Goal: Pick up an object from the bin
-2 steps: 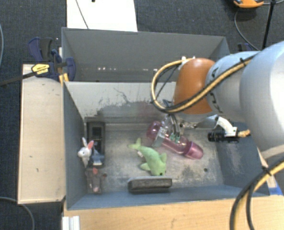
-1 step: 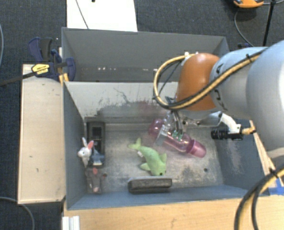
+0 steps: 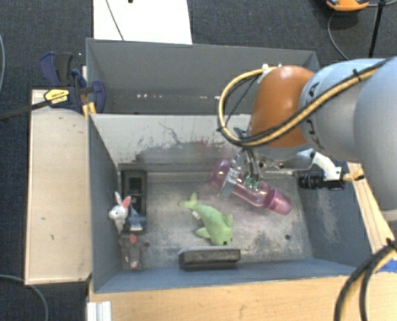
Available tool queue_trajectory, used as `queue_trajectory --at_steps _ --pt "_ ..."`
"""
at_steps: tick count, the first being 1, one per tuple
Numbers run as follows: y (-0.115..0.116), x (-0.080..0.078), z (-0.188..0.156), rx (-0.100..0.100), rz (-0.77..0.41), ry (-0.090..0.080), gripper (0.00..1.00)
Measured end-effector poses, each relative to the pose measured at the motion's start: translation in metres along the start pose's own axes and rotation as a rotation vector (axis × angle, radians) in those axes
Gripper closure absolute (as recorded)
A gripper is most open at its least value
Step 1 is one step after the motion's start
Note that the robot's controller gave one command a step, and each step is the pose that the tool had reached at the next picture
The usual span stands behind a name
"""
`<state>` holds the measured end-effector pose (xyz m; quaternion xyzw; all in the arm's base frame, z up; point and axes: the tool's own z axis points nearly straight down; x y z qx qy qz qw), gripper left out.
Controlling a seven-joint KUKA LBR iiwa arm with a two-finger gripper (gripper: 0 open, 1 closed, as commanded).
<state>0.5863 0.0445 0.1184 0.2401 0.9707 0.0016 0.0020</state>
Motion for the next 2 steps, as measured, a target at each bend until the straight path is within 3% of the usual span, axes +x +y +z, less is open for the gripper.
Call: queue_trajectory --at_steps 2 --pt "0.001 -0.001 -0.029 -0.003 -0.002 -0.005 1.0"
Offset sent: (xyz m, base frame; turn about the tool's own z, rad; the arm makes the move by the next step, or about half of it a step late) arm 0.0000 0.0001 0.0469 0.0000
